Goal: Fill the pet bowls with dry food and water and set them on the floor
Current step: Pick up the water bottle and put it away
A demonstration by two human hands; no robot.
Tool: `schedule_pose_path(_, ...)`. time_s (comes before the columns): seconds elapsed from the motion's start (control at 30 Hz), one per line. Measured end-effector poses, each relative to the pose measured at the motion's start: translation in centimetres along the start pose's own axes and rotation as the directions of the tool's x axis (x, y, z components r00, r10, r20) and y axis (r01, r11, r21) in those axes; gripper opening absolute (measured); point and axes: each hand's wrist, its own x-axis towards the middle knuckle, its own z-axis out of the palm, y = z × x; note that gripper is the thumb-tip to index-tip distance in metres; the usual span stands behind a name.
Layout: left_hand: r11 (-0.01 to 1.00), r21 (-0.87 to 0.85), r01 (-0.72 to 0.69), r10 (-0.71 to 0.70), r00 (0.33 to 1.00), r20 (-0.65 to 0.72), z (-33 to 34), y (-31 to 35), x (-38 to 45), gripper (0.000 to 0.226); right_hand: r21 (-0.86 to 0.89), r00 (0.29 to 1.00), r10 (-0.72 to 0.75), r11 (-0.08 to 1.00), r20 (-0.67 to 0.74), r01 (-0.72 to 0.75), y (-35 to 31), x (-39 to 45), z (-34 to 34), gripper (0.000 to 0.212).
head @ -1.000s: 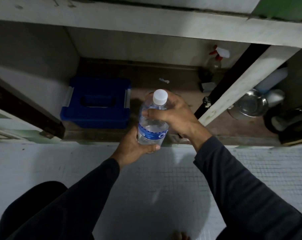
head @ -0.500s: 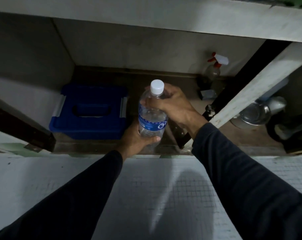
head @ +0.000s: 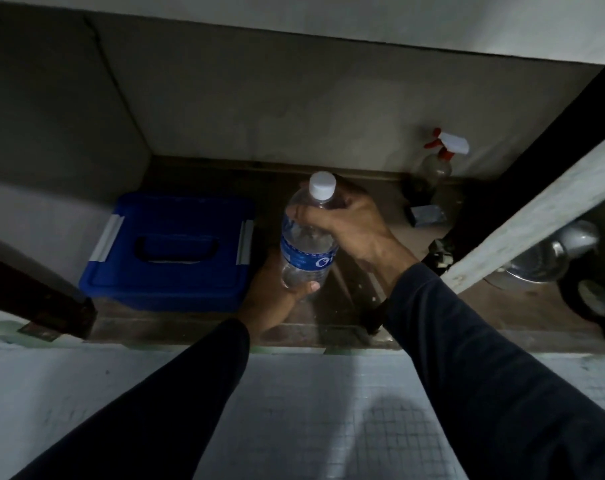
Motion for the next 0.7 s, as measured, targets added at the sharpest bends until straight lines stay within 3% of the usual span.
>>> schedule_pose_path(0.43,0.996,-0.075,0.038,-0.036,0.999,0.038,-0.1,-1.6,0.9,0.084,-0.016,0.999,0.051,0.999,0.018,-0.050,0.8,1.0,-0.1,0.029)
schedule_pose_path(0.7,0.994,-0.095,0.049,-0.046,0.999,0.027,-0.1,-1.9,1.0,0.083,-0.072,0.997,0.062,0.996,0.050,-0.058,0.8,1.6,0.0,0.041)
